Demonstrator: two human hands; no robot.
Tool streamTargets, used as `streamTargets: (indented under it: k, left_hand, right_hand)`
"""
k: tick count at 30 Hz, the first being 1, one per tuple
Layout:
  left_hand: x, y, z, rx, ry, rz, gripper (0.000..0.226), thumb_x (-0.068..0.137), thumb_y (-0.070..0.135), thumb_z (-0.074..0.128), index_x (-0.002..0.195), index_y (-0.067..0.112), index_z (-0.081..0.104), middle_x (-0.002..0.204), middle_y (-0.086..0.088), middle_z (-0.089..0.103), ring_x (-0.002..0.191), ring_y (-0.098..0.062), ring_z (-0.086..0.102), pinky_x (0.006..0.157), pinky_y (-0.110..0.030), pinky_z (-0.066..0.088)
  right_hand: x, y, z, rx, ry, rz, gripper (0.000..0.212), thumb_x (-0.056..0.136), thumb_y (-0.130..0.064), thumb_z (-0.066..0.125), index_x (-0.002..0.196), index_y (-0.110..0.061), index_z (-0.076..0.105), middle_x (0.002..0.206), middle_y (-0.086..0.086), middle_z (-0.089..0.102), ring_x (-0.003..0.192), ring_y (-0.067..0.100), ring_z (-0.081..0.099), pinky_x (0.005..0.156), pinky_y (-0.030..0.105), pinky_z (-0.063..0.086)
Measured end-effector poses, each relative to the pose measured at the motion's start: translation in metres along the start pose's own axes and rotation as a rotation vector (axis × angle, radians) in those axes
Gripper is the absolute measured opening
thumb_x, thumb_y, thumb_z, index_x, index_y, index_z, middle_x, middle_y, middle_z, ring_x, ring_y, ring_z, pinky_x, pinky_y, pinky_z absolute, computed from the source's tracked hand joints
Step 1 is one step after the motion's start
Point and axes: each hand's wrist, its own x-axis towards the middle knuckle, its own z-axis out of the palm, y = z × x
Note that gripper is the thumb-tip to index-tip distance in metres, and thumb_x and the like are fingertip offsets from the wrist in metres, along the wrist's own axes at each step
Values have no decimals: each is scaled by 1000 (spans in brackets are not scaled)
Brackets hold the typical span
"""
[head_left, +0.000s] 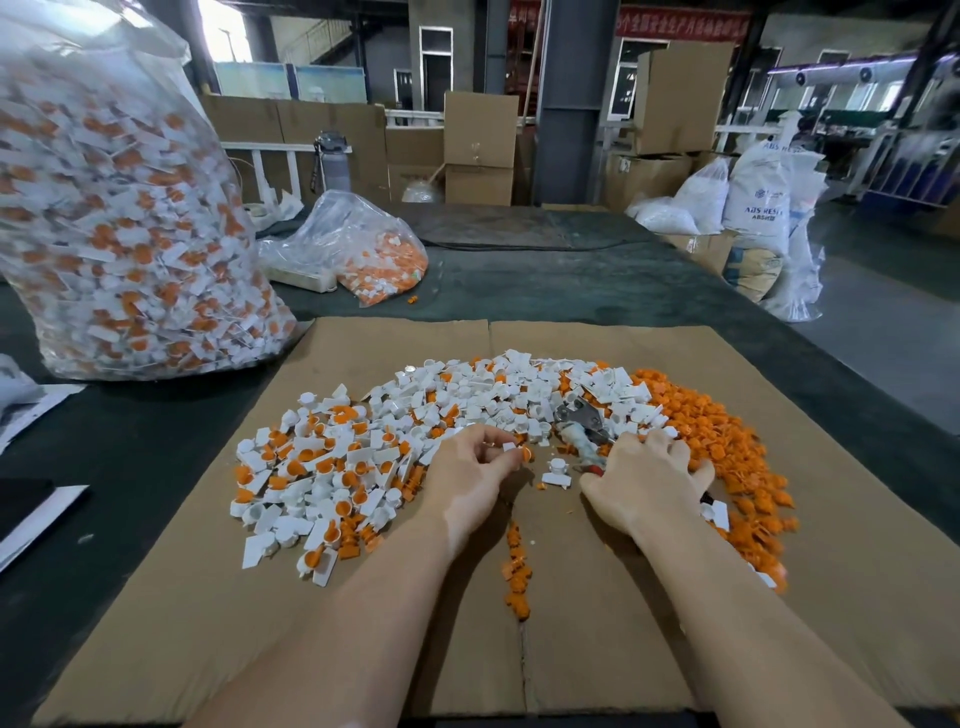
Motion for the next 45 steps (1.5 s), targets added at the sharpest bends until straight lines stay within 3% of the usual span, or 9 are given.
streamTargets:
  k: [5,8,10,13,19,29,34,38,45]
  left_hand:
    - [0,7,-1,-167,38,-87,7,87,15,66,91,20,63,68,3,64,49,6,57,46,-10,42]
    - [3,15,-2,-336,80,-147,11,86,11,66,97,12,64,71,-1,67,48,3,58,44,-14,43]
    - [4,21,-4,-436,85,-174,10,87,8,64,98,8,63,68,-2,68,48,-3,60,43,-15,45]
    - [6,26,-6,-468,97,-200,8,88,5,62,97,5,62,70,-6,66,45,-4,59,43,-15,46]
    - [10,23,-8,-440,145,-252,7,87,1,62,85,8,60,69,-7,62,53,-12,54,51,-19,48]
    - [11,21,-8,-454,177,-315,11,87,-1,62,81,8,62,68,-6,62,41,-1,55,42,-15,43]
    - [10,20,-8,-519,192,-327,10,88,-2,60,83,6,61,72,-8,62,53,-9,56,47,-17,47]
    - [11,20,-8,-527,195,-306,9,89,-2,58,85,5,60,73,-10,60,55,-12,54,51,-19,47]
    - [11,22,-9,-479,223,-292,7,87,-1,61,85,6,61,73,-9,61,54,-9,56,46,-17,46]
  right_hand:
    - [-1,2,-13,16,85,-48,45,89,-46,48,117,-12,45,129,13,45,118,31,39,96,41,33]
    - [-5,0,-24,166,37,-140,32,93,-42,43,103,-12,46,102,9,55,96,26,52,77,36,40]
    - [-9,-3,-29,341,-48,-234,28,95,-37,39,85,-11,44,77,6,52,68,19,48,57,30,34]
    - [-18,-6,-39,567,-217,-297,30,94,-30,40,72,-10,45,62,4,43,53,15,37,51,27,26]
    - [-29,-6,-42,843,-515,-244,28,94,-25,39,78,-9,56,72,8,63,67,21,61,67,36,51]
    - [-32,-3,-44,850,-644,-238,32,91,-22,40,61,-15,48,72,8,60,68,22,58,66,33,47]
    - [-34,-4,-43,824,-634,-276,27,93,-21,39,70,-11,50,68,8,60,68,23,60,67,38,53]
    - [-37,-7,-40,822,-619,-275,20,96,-21,40,84,-10,51,65,5,57,58,19,57,54,30,52]
    - [-36,-10,-38,665,-418,-361,30,96,-36,45,72,-18,44,37,-13,40,34,2,37,41,15,31]
